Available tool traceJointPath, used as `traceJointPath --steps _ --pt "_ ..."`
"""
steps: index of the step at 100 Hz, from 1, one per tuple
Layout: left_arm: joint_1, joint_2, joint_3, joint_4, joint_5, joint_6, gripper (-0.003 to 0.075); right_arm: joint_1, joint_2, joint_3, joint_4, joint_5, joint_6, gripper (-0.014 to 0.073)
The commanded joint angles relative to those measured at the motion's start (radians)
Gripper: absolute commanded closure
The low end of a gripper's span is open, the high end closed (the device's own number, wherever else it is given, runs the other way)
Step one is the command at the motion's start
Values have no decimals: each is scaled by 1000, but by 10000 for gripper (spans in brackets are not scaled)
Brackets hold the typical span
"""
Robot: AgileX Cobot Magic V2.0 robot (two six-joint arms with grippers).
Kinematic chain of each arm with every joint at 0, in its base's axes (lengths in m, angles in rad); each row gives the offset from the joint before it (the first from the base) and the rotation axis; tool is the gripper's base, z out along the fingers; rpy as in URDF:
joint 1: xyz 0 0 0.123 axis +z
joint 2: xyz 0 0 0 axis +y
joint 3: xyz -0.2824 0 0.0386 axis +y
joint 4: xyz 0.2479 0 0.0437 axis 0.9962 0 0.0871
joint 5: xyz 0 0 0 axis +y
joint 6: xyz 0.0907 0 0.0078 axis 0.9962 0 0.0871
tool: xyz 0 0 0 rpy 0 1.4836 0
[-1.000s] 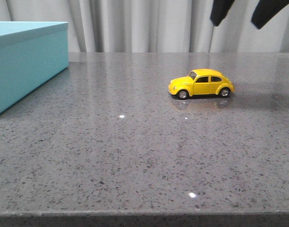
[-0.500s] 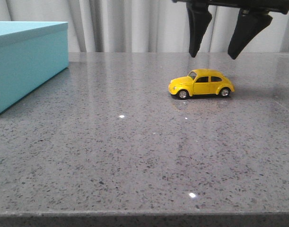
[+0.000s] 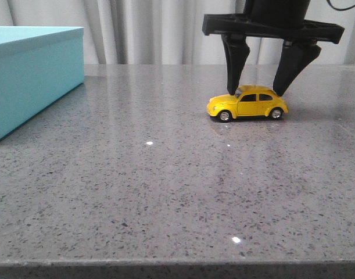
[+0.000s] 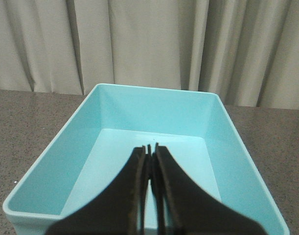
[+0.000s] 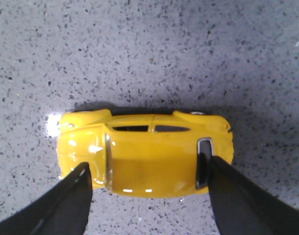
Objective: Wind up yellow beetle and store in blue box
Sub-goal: 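Press the beetle with the right gripper and drag it backward to wind it, then release the beetle and lift the right gripper off it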
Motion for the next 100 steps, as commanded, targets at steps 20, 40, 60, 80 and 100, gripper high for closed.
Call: traceJointPath --steps 20,40,60,80,100 --pt "-5 12 -32 -10 -75 0 739 -1 -34 -33 -9 -42 0 85" --pt "-5 12 -32 -10 -75 0 739 -14 -34 -33 -73 -7 0 85" --pt "-5 12 -32 -10 -75 0 739 -77 -34 -33 -92 52 0 85" --pt "-5 12 -32 -10 -75 0 739 -154 -39 -33 -137 101 -1 85" --pt "-5 12 -32 -10 -75 0 739 -191 -54 -33 -221 141 -1 85"
